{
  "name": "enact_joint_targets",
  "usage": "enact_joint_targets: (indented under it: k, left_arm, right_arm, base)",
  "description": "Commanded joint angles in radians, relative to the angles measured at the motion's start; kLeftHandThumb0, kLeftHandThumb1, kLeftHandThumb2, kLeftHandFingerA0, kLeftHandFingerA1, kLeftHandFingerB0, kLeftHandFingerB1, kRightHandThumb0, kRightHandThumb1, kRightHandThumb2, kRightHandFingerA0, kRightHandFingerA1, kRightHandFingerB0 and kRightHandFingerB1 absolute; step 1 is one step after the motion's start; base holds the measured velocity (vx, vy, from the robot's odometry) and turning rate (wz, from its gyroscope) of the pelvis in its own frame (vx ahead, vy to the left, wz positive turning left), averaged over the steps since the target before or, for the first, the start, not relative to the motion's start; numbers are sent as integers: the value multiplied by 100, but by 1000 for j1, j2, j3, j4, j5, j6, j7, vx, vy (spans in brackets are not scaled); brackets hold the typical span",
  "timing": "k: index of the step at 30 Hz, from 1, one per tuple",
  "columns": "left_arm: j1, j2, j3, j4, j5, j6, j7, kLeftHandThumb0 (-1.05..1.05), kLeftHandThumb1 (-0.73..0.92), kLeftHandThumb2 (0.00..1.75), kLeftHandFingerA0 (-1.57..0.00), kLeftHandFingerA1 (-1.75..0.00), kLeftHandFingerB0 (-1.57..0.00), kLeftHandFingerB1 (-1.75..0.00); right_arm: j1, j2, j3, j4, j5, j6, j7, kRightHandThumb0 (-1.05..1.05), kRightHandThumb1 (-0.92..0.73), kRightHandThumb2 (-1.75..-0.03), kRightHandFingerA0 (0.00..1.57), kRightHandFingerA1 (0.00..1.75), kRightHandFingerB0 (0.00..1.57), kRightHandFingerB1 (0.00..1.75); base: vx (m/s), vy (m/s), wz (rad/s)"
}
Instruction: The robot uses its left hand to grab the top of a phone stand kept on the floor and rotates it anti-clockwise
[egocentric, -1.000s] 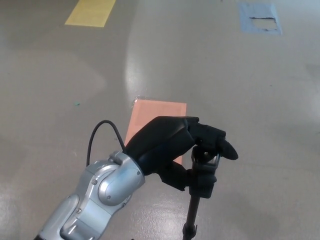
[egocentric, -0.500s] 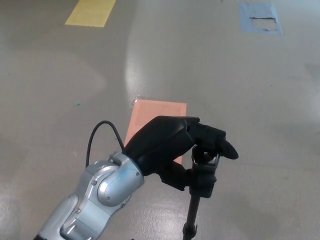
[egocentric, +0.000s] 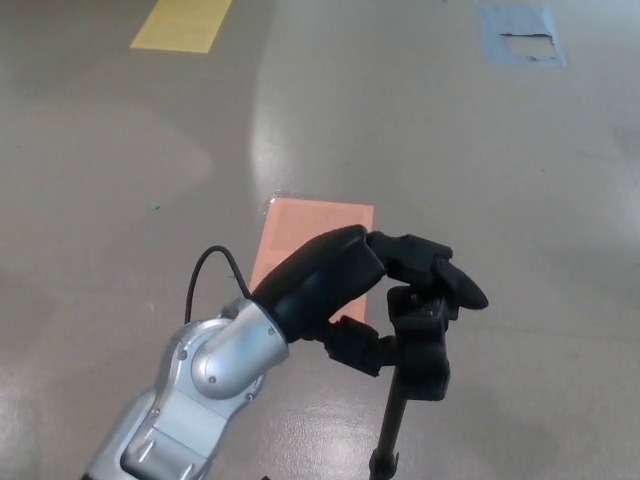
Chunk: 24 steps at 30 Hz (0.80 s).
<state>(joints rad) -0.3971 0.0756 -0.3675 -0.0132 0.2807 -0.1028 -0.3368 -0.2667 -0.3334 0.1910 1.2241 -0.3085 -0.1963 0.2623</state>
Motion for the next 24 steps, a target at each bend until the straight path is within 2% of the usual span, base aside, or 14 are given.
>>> enact_joint_targets:
  k: [1, 2, 18, 22, 23, 24]
  left_arm:
    - [-7, -55, 77, -53, -285, 324, -169, -14, 69, 59, -97, -52, -89, -53]
    - [-7, -56, 78, -55, -286, 332, -171, -12, 68, 61, -97, -53, -90, -53]
    - [-24, -70, 104, -54, -330, 440, -197, -10, 69, 61, -98, -55, -89, -54]
    - [-39, -87, 127, -57, -384, 544, -207, -11, 71, 61, -95, -57, -88, -54]
    - [-48, -92, 134, -50, -400, 569, -212, -12, 70, 61, -95, -58, -88, -55]
    - [-52, -96, 138, -45, -409, 583, -214, -12, 70, 61, -95, -58, -88, -55]
  right_arm:
    - [-5, -18, 6, -1, -4, 16, 7, -35, -56, -103, 58, 69, 11, 47]
    - [-5, -18, 6, -1, -4, 17, 7, -53, -76, -66, 67, 51, 26, 31]
    - [-17, -22, 10, 4, -5, 22, 22, -54, -75, -67, 65, 51, 28, 32]
    - [-24, -23, 21, 3, -14, 26, 25, -51, -82, -65, 66, 49, 30, 31]
    - [-27, -22, 19, 4, -12, 29, 26, -58, -68, -94, 60, 61, 24, 45]
    - [-28, -22, 18, 5, -10, 30, 27, -58, -68, -94, 60, 61, 24, 45]
  base:
    - [0, 0, 0]
    - [0, 0, 0]
    - [0, 0, 0]
    - [0, 0, 0]
    - [0, 0, 0]
    - [0, 0, 0]
